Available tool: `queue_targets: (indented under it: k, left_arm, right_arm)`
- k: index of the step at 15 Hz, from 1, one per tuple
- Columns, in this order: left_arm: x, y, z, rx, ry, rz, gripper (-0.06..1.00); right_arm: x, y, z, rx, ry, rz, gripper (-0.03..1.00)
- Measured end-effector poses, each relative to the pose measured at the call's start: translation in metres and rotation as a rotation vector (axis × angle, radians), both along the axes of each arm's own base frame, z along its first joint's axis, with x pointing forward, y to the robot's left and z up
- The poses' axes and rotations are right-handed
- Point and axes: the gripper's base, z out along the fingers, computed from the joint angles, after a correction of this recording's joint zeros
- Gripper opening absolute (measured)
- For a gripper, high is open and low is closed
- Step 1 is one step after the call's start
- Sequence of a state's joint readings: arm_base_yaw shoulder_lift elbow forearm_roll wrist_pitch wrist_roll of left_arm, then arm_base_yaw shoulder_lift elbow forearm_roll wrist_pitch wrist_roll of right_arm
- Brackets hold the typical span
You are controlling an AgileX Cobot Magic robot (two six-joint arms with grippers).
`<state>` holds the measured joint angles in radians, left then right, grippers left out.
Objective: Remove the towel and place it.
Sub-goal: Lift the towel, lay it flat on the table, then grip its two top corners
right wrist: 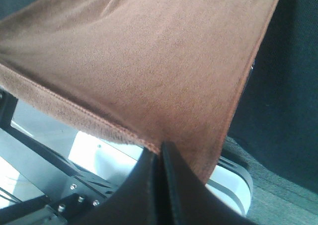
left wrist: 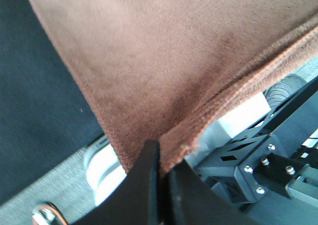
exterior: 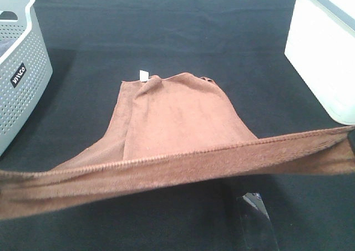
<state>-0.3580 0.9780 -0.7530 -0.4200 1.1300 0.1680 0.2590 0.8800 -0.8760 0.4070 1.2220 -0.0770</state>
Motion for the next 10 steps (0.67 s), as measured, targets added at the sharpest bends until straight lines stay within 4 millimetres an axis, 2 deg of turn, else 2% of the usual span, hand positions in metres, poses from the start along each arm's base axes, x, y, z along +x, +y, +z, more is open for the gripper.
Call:
queue_targets:
  k: [1, 4, 6, 10]
  left_arm:
    - [-0.002, 0.0, -0.004, -0.006, 0.029, 0.02, 0.0]
    - [-0.004, -0.002, -0.025, -0.006, 0.164, 0.089, 0.0]
    - [0.0, -0.003, -0.031, 0.01, 0.206, 0.105, 0.0]
    - [0.011, -0.005, -0.022, 0.024, 0.188, 0.103, 0.0]
  right_arm:
    - [0.002, 0.0, -0.003, -0.008, 0.003, 0.02, 0.0]
    - [0.002, 0.001, -0.037, -0.045, 0.135, 0.038, 0.0]
    - [0.009, 0.003, -0.049, -0.061, 0.2, 0.037, 0.0]
    - [0.022, 0.005, -0.06, -0.084, 0.262, 0.031, 0.0]
